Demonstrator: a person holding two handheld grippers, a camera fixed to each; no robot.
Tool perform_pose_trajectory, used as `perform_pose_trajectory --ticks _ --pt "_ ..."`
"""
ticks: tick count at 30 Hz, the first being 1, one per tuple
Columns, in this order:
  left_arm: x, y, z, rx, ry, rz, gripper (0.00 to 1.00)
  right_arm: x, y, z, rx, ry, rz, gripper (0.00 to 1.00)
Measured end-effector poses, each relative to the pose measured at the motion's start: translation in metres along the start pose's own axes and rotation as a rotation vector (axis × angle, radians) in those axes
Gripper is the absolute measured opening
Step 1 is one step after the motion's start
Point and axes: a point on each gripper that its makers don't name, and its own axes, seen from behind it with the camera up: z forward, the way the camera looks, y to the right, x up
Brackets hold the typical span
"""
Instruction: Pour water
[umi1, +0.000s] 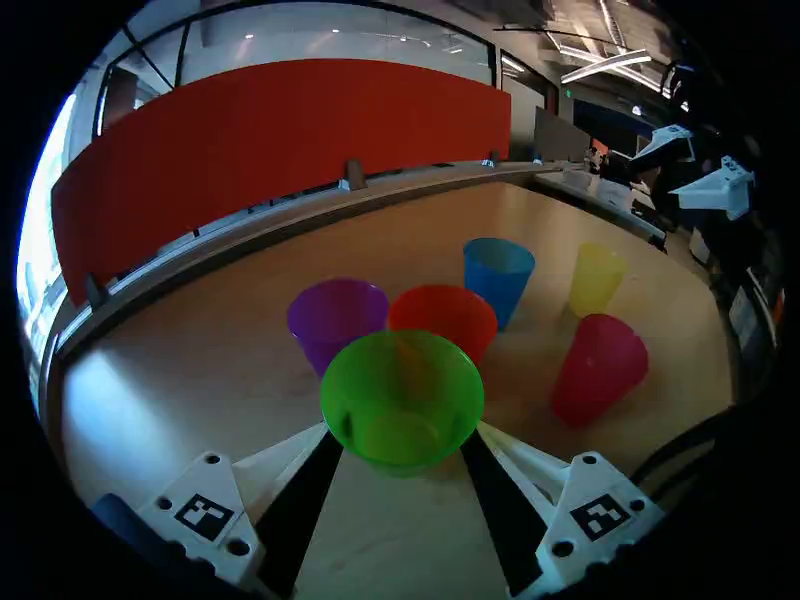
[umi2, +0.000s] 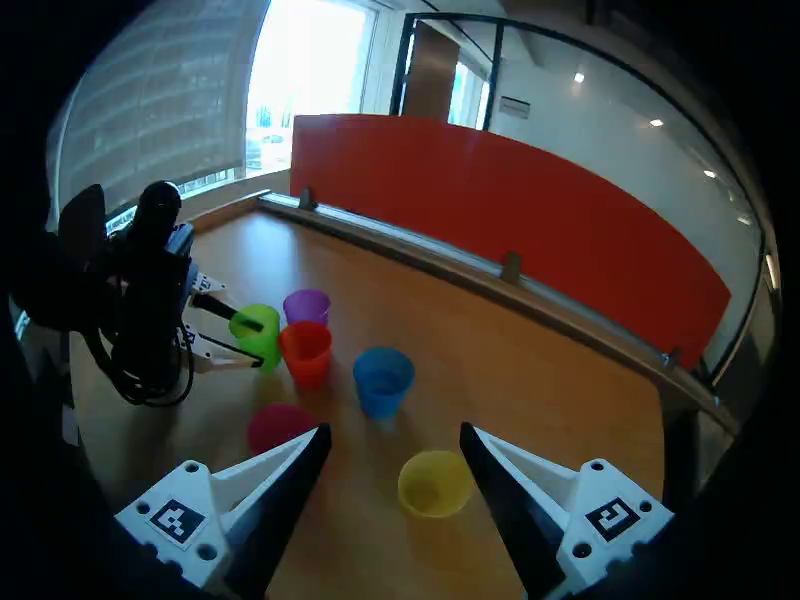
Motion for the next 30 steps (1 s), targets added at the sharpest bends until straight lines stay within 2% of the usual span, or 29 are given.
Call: perform_pose_trajectory --ticks 5,14,24,30 --pt "0.009 -0.002 -0.011 0.013 0.016 -0.014 0.79 0.001 -0.001 0.004 0.002 0.004 -0.002 1.0" --pt "0.018 -0.002 -0.041 0.052 0.02 -0.026 0.79 0.005 -0.005 0.016 0.015 0.012 -0.001 1.0" --pt "0.029 0.008 -0.082 0.095 0.037 -0.078 0.79 0.004 -0.004 0.034 0.028 0.003 -0.014 1.0" --pt "0.026 0.016 -0.106 0.118 0.032 -0.109 0.79 0.001 -0.005 0.045 0.042 -0.01 -0.028 1.0"
